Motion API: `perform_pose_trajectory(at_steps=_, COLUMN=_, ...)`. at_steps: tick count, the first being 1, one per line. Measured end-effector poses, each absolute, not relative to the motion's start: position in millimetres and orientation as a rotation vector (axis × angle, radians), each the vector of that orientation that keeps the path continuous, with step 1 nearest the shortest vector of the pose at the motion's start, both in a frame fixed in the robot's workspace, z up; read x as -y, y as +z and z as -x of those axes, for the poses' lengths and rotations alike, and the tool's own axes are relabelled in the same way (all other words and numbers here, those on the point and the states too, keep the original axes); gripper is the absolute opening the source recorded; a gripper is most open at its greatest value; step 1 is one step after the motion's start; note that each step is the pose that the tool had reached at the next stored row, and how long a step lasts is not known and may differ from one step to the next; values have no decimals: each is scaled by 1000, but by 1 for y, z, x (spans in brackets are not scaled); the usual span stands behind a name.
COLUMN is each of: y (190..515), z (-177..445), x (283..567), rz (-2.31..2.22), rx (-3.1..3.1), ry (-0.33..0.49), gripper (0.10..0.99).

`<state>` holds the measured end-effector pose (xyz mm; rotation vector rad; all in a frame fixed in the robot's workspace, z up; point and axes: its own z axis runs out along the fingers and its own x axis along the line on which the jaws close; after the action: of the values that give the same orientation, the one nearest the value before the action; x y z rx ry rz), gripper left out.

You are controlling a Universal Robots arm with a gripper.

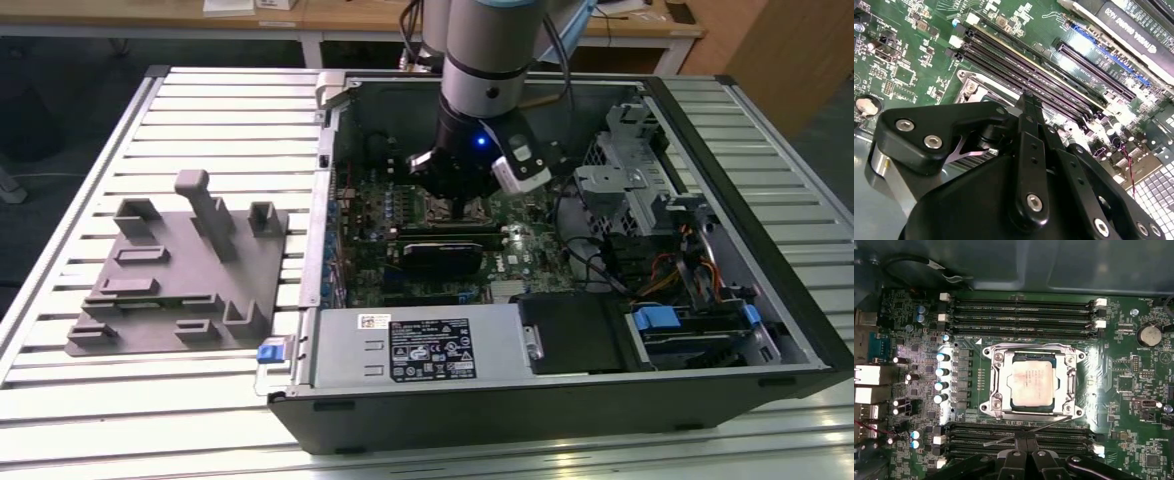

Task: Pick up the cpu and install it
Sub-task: 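Install the second cpu locking lever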

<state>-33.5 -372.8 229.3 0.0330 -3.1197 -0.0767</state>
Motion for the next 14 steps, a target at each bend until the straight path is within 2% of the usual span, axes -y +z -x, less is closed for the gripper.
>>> perform_pose_trajectory(at_steps=6, y=225, z=40, x=373, rz=-33, rx=3119, ry=-81, gripper=106)
perform_pose_trajectory(at_steps=14, y=225, z=45, x=378, rz=-34, rx=3118, ry=-141, gripper=106)
